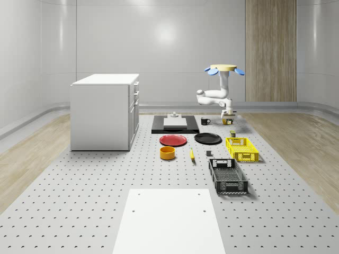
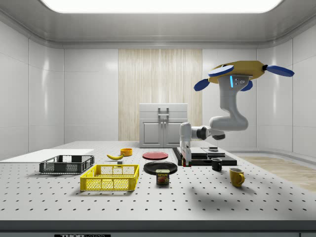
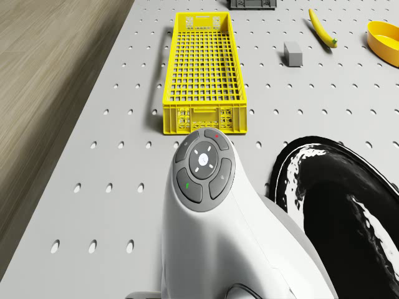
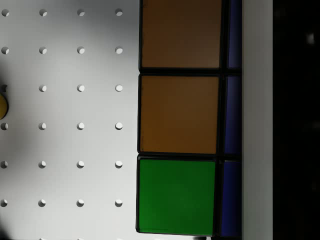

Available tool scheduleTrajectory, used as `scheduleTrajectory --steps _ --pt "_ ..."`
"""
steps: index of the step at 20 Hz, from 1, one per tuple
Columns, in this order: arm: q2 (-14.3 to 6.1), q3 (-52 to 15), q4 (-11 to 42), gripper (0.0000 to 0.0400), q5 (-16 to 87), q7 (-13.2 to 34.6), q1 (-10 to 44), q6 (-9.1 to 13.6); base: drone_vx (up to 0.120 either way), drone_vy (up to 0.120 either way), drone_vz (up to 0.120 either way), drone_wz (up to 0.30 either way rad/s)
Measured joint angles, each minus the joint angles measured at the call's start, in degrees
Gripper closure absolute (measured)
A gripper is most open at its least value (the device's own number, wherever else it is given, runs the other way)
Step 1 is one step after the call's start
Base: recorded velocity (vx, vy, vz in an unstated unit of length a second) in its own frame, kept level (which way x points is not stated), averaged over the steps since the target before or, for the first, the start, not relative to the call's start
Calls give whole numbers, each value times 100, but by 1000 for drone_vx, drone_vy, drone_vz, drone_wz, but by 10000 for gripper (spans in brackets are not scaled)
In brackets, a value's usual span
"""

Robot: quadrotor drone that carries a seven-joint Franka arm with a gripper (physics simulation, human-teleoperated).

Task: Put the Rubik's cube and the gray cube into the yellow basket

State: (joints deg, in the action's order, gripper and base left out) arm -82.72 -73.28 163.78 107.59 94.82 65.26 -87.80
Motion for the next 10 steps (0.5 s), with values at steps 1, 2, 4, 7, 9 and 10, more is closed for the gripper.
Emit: scheduleTrajectory --steps 1,2,4,7,9,10 --pt "-11 -2 -1 80 -5 2 3 -10 120 0 0 0" --pt "-22 -5 -1 80 -11 4 7 -20 120 0 0 0" --pt "-43 -9 -3 80 -21 7 14 -40 120 0 0 0" --pt "-74 -15 -4 80 -35 14 23 -69 120 0 0 0" --pt "-94 -18 -6 80 -44 18 30 -88 120 0 0 0" --pt "-103 -20 -6 80 -48 20 33 -97 120 0 0 0"
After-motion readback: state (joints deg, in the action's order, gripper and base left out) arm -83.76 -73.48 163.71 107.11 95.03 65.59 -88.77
